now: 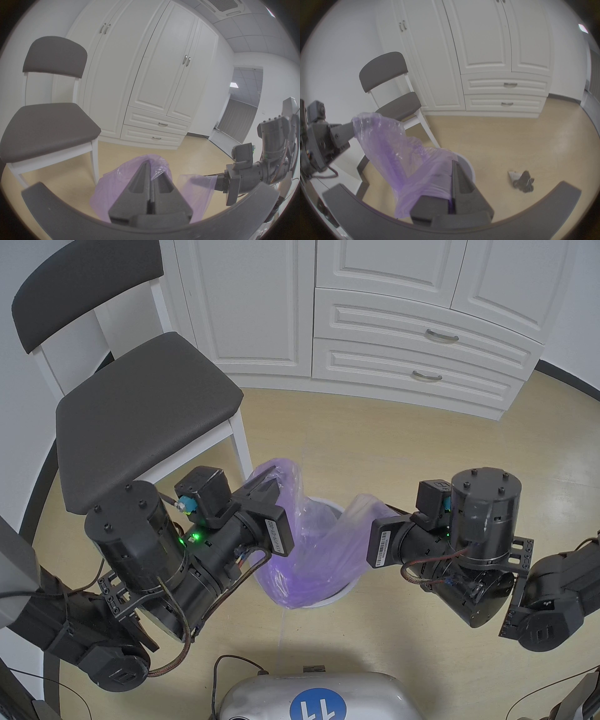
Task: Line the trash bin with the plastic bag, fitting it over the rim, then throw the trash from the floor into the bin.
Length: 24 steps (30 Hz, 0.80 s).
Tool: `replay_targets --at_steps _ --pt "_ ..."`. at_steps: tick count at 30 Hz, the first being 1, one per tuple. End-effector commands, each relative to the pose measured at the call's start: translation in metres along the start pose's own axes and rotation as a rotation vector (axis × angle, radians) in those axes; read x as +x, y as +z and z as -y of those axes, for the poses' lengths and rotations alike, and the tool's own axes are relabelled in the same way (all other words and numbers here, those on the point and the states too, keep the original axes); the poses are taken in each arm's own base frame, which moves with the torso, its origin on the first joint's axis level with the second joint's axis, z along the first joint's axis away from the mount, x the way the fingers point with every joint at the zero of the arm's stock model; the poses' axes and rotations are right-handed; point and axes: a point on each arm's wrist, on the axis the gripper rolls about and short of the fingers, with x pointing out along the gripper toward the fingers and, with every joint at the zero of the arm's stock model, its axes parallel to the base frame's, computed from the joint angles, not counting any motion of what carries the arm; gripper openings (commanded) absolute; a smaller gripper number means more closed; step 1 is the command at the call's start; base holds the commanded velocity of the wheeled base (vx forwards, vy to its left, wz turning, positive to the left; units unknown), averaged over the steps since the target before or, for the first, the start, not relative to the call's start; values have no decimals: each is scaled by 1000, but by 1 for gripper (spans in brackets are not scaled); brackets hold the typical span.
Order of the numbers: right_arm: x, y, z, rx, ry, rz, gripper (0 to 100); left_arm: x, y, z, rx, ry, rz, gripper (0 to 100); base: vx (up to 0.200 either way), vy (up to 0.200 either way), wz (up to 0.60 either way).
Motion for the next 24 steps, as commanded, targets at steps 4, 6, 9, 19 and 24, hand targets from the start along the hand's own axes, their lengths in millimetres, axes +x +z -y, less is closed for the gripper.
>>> replay_targets --at_steps 4,6,9,19,24 --pt "-23 49 -14 197 28 -95 0 -15 23 15 -127 -53 -71 0 0 0 0" --pt "-26 51 -15 213 35 -137 0 -18 32 16 -171 -54 -105 0 0 0 0" --pt "-40 50 -8 187 109 -231 0 -19 44 16 -246 -45 -159 0 0 0 0" --pt "-35 38 -10 166 136 -292 0 -18 47 15 -291 -61 -234 0 0 0 0" --pt "-23 28 -14 163 127 -300 0 -15 43 18 -322 -67 -238 0 0 0 0"
